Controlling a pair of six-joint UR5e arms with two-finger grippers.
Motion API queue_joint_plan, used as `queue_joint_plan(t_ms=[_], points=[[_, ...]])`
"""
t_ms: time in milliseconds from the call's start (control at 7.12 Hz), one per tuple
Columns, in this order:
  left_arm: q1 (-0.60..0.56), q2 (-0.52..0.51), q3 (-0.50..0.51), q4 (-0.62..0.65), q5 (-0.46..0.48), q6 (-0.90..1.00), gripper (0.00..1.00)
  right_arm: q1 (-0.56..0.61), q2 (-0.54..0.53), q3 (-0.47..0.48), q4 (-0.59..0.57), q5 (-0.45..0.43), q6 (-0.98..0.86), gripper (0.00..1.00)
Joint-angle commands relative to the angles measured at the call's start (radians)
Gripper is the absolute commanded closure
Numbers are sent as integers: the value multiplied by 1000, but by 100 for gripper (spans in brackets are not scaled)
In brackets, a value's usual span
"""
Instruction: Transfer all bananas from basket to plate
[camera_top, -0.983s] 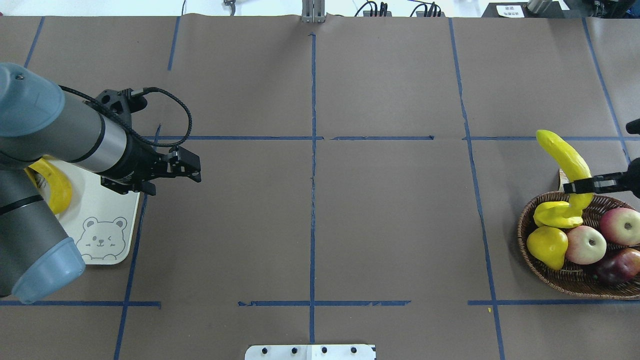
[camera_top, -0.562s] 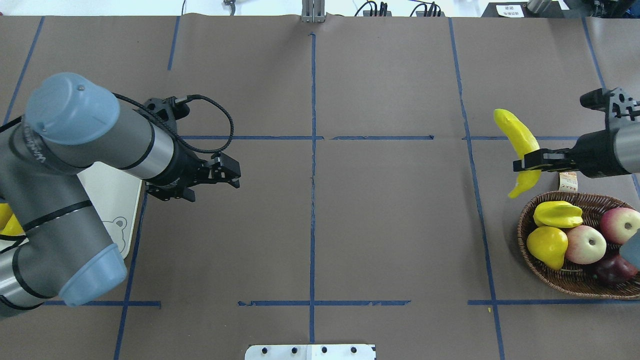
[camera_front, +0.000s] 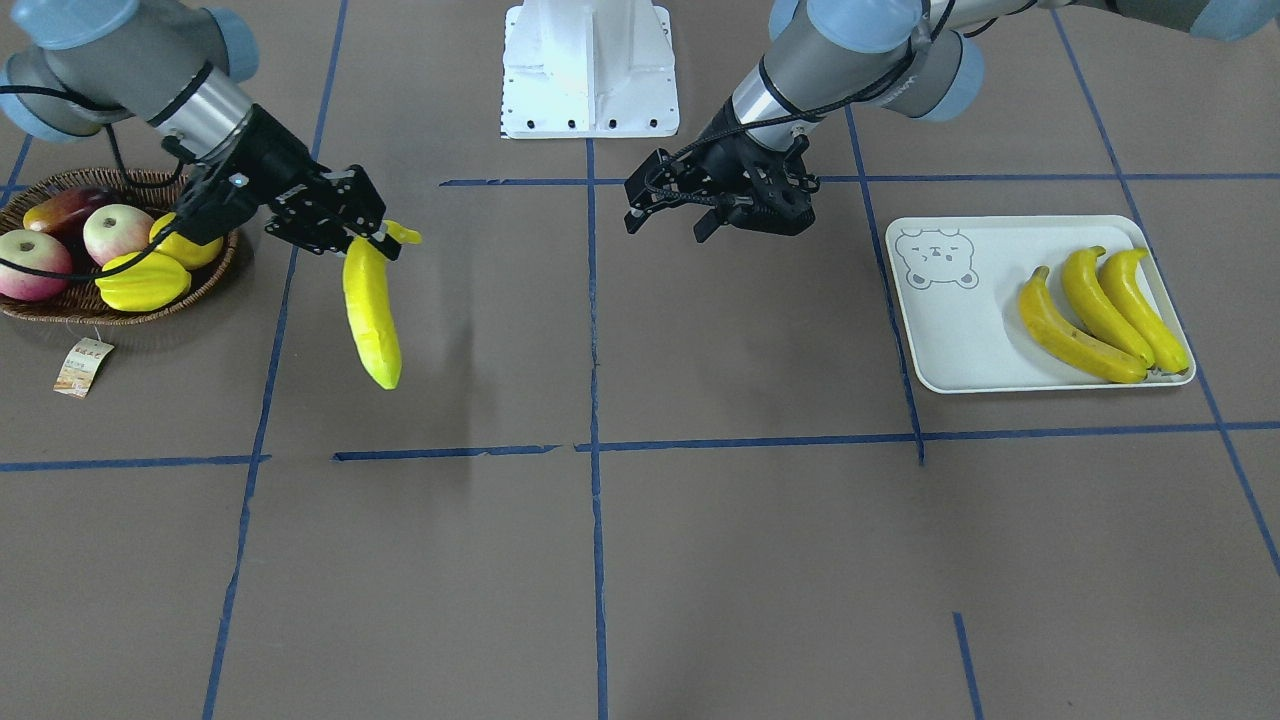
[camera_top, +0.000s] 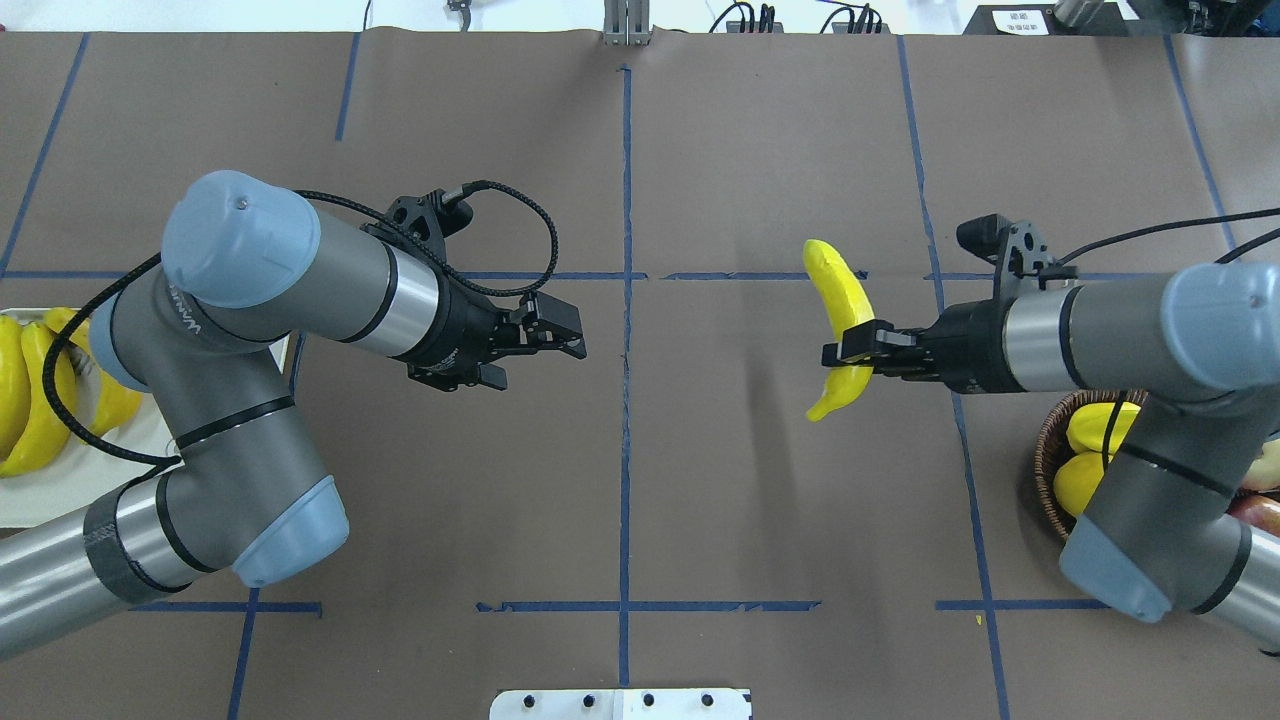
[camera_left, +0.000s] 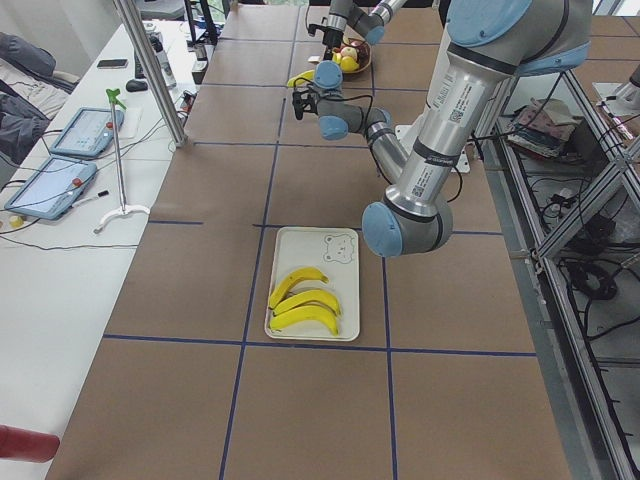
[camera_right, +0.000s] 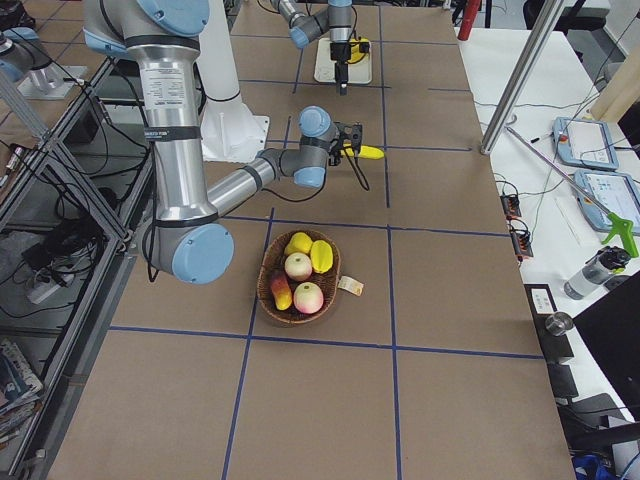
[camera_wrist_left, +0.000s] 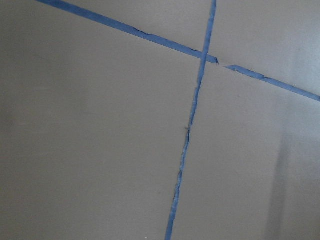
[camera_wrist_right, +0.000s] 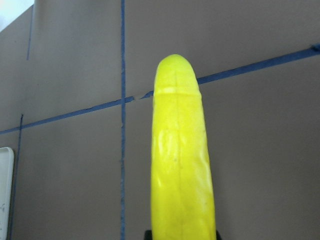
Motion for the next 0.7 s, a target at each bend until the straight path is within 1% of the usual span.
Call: queue_joint_plan(t_ms=[0,140,281,421,562], points=[[7,-83,82,-70,48,-97,0,-162,37,-55,175,-209,92,92],[10,-104,125,-115,50,-145,0,-241,68,-60,187,-330,94,93],[19,-111,144,-124,52,-147,0,-276,104,-66,185,-371,94,93],[21,-126,156,-124,52,-148,0,-290,124,-68,181,-388,95,93],[30,-146,167,-122,59,-151,1,-301,143,-92,184,-408,95,93]])
